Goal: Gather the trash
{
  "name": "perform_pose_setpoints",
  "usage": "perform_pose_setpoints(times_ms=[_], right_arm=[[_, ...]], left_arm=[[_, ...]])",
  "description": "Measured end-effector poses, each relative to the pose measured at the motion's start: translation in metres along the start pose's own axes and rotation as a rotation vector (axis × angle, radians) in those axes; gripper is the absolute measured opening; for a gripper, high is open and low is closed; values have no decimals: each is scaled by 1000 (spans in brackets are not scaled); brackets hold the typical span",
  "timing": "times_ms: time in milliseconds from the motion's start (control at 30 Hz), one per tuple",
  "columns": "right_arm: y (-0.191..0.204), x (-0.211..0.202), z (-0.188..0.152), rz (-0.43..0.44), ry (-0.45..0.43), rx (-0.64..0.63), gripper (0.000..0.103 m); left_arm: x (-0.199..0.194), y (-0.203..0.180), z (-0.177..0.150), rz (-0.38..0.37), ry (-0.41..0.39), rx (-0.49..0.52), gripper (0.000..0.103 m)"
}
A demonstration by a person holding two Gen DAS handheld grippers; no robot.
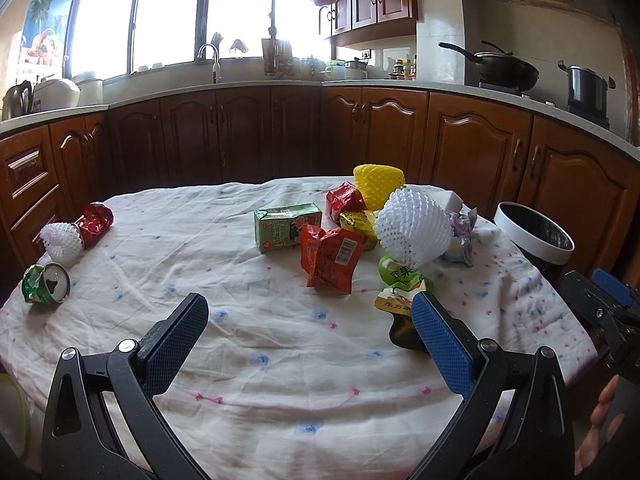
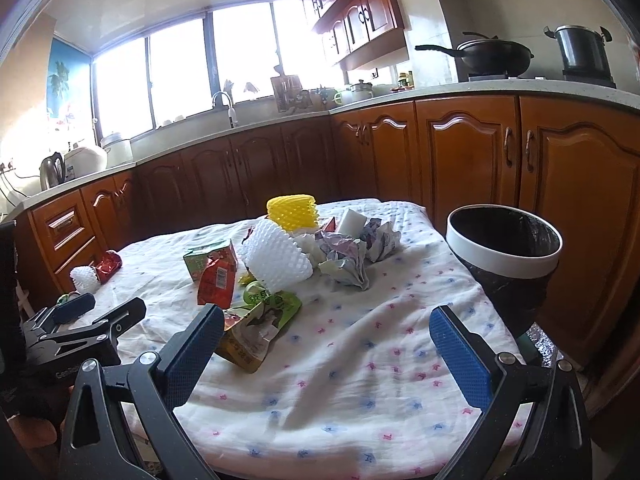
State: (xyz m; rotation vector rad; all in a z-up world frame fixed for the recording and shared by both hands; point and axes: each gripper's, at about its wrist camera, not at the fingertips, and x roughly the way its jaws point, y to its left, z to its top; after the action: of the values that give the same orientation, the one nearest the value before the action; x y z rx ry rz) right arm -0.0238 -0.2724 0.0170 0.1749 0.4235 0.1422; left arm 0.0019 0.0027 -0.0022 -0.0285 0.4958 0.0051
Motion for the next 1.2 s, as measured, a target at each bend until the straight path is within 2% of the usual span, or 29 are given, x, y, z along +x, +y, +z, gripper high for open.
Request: perform_pose_setpoints(times_ms=[867, 1033, 1200], right_arm=[[0, 17, 7, 75, 22, 25, 103], [-3, 29, 13, 116, 44, 45, 103], [-4, 47, 24, 165, 67, 68, 100]], left_arm=[[11, 2, 4, -1, 26, 6, 103], [23, 7, 8, -13, 59, -3, 103], [45, 14, 18, -19, 110, 1, 95]])
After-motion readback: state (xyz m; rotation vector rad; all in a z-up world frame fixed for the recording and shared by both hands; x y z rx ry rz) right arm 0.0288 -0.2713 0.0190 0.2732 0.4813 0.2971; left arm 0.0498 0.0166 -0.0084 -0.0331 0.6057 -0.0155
